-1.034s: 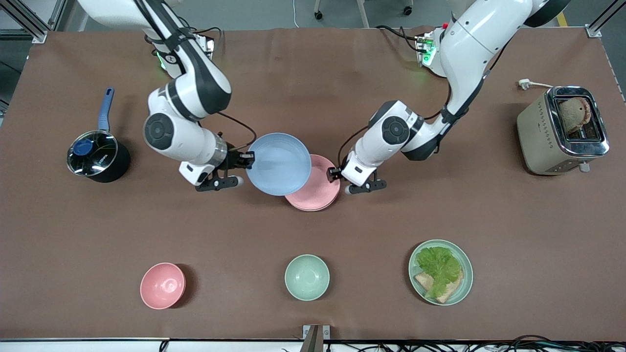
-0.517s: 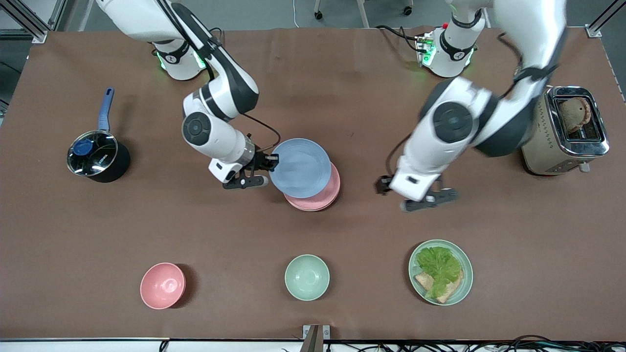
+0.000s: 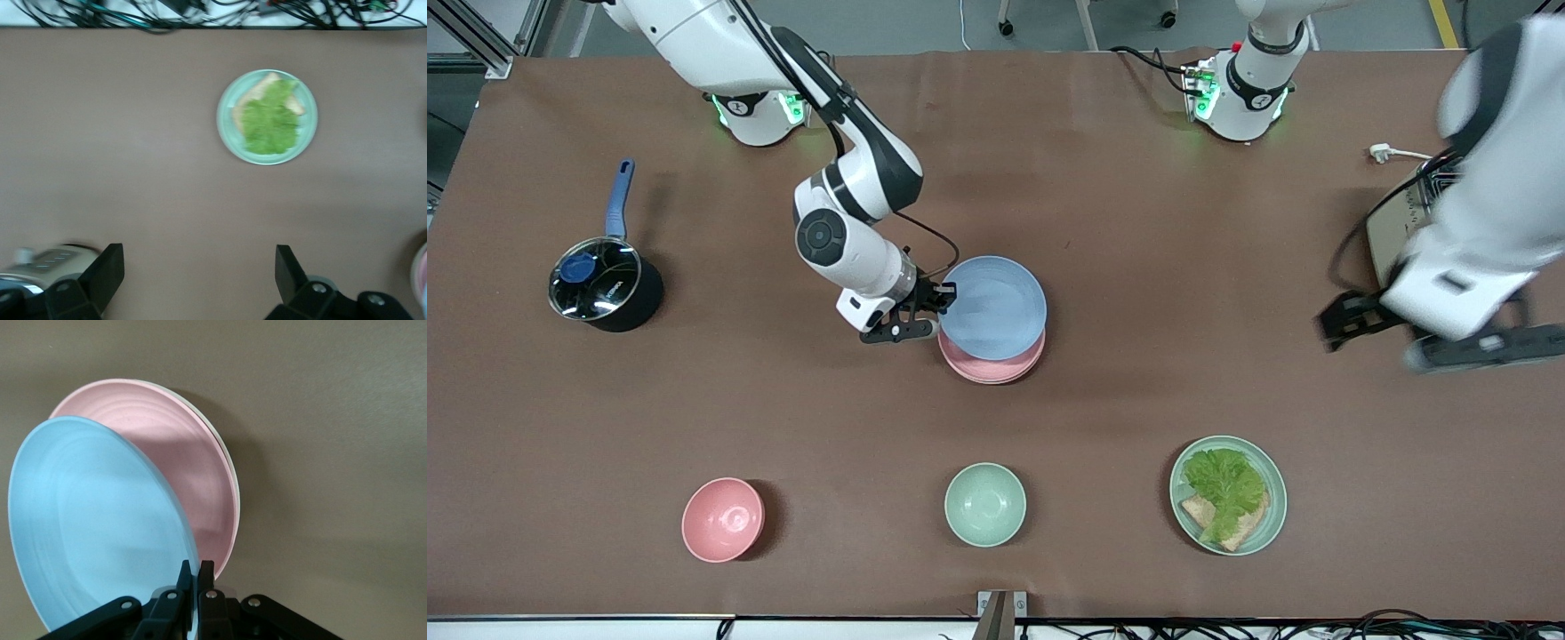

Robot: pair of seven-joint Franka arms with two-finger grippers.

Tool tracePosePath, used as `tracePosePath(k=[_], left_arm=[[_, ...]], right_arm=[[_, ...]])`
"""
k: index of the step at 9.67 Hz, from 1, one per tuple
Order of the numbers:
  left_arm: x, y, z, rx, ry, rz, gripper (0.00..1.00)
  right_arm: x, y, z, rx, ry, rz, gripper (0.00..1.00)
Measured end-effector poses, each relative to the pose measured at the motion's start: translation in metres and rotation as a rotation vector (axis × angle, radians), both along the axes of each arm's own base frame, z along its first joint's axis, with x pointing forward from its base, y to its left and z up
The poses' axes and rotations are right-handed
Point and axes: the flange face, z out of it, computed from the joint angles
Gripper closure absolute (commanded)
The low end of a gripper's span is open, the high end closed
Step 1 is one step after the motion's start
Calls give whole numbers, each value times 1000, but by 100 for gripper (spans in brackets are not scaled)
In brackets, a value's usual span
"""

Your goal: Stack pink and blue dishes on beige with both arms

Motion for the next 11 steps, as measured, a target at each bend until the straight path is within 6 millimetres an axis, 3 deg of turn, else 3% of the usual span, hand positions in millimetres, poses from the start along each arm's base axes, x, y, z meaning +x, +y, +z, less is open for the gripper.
tracePosePath(k=[1,2,3,5,6,7,9,10,11], left_arm=[[-11,25,19,-9,13,-28,0],[-23,40,34,-24,26,-40,0],[-34,43,47,-36,34,-41,0],[-54,37,69,-42,30,-36,0],[-62,32,74,-41,32,-38,0],[-67,30,74,-41,41,-38,0],[-69,29,71,-43,60,-38,0],[-71,28,70,-44,69,-39,0],[-74,27,70,-40,80,-37,0]], right_arm=[[-1,2,-5,-1,2,1,93],[-2,3,-9,-2,5,3,62],[-4,4,-13,-4,12,3,1],[2,1,-10,-2,7,-10,0],[12,-3,1,6,-9,-35,0],[27,-12,25,16,-23,-56,0],[54,-42,99,26,-80,-85,0],[61,-67,138,-12,-130,-82,0],[68,-104,178,-84,-173,-87,0]])
